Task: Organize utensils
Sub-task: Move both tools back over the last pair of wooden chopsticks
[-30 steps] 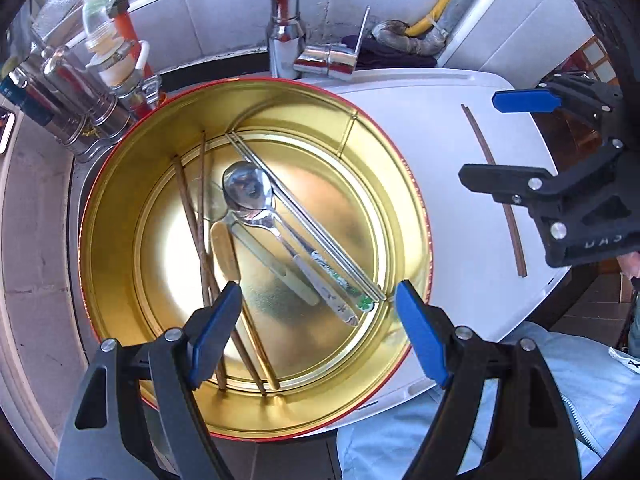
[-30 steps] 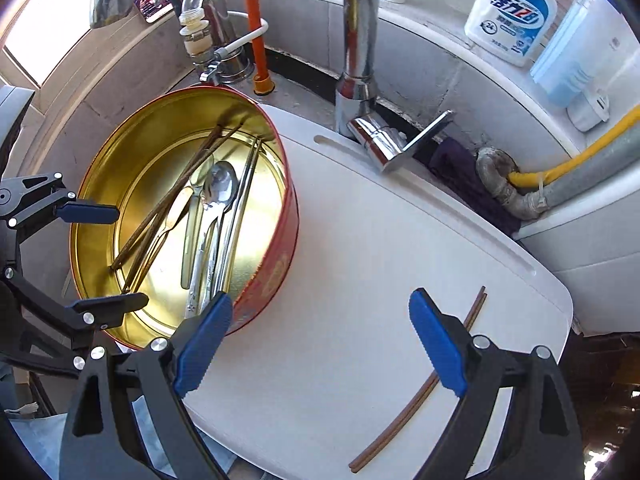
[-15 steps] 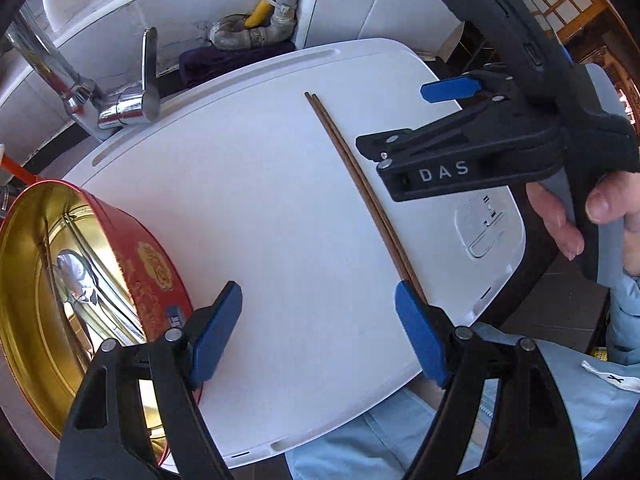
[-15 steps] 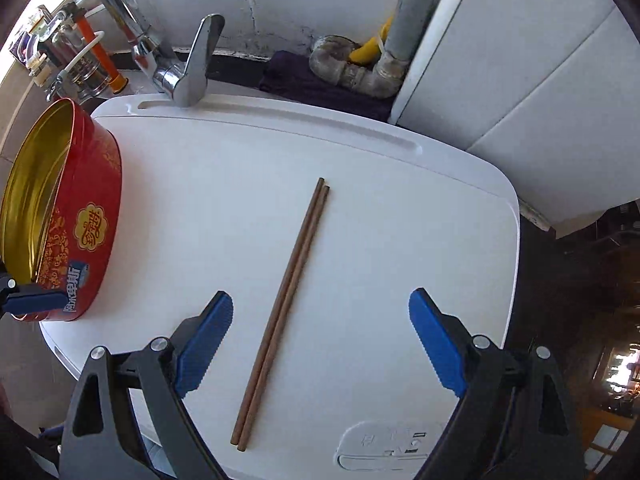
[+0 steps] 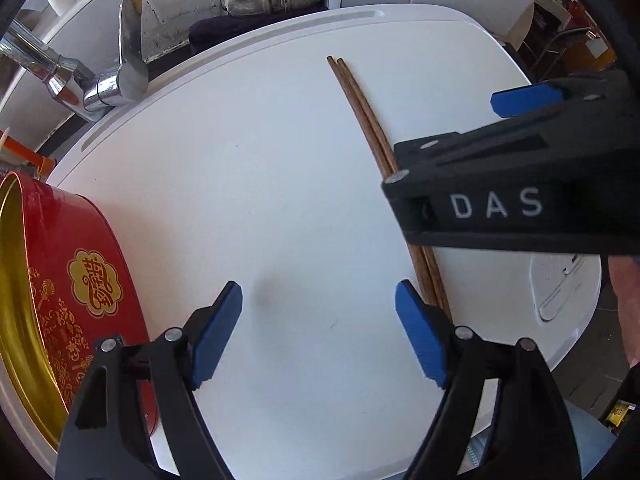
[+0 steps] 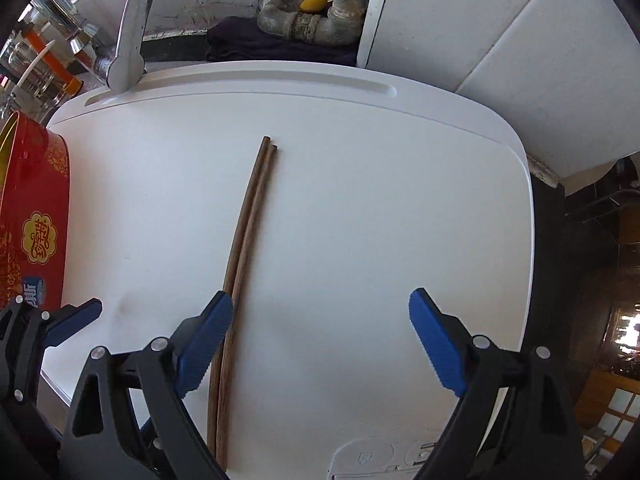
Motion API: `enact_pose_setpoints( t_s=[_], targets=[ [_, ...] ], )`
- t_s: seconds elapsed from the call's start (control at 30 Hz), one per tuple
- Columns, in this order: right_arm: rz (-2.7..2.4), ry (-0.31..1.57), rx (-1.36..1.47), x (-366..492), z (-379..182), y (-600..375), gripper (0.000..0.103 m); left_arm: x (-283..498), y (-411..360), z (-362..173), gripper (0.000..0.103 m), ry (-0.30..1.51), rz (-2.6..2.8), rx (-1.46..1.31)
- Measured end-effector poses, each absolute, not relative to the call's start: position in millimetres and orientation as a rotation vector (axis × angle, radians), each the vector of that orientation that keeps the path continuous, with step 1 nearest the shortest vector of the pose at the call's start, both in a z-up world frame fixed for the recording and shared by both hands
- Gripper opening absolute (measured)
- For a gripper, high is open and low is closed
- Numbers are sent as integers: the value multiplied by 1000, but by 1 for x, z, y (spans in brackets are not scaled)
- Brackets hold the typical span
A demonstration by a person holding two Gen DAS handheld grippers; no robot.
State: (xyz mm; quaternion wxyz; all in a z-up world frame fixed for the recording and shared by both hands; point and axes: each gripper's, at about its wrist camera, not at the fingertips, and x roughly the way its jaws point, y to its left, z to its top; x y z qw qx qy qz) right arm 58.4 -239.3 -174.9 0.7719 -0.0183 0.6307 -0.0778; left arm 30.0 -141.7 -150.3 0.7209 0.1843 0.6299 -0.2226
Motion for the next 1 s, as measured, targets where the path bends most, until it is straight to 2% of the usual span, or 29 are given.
enact_pose_setpoints(
  t_s=[1.0],
  targets=[
    [-185,1378,-64,58,-184,-244,91,28,-159,-159,78,1441,-507,288]
  ],
)
